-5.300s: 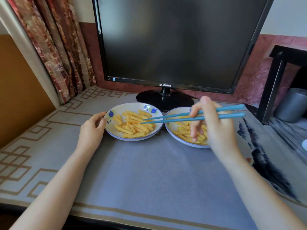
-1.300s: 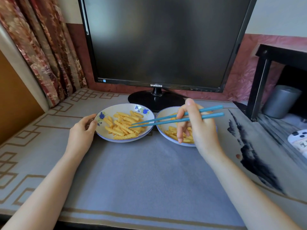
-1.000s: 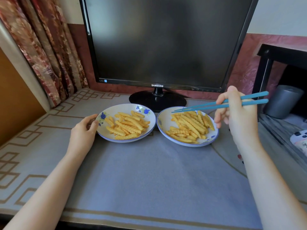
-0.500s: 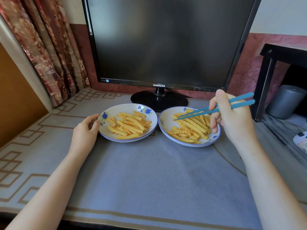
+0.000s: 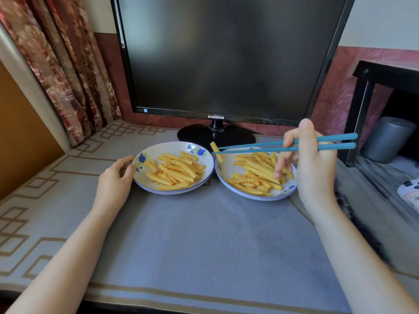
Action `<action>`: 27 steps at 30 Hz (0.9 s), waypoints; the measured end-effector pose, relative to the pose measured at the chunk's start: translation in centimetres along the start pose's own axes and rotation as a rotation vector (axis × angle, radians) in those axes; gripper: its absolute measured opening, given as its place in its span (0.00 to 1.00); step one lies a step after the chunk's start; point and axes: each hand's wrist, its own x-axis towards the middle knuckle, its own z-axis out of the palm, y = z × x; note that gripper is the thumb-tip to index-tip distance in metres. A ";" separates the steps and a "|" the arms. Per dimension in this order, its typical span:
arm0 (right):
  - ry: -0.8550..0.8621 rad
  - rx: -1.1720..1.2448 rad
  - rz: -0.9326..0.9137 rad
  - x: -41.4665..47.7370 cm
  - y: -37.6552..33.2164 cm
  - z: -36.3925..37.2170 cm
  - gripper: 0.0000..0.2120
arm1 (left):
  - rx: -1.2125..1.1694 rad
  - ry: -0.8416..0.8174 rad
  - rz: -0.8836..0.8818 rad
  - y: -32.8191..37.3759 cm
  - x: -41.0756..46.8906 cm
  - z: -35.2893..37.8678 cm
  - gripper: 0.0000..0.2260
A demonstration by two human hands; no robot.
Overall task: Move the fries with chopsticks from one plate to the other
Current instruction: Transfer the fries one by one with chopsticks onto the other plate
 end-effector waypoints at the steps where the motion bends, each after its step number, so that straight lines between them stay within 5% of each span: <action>1: -0.016 0.009 0.005 -0.3 0.1 0.4 0.21 | -0.002 -0.002 -0.001 -0.1 0.0 0.0 0.14; 16: -0.348 0.076 0.077 -3.0 1.4 3.4 0.20 | -0.001 -0.008 0.003 -0.3 0.1 0.0 0.14; 27: -0.013 -0.084 0.012 1.5 0.5 -1.5 0.19 | 0.006 -0.003 0.010 -0.2 0.2 0.0 0.14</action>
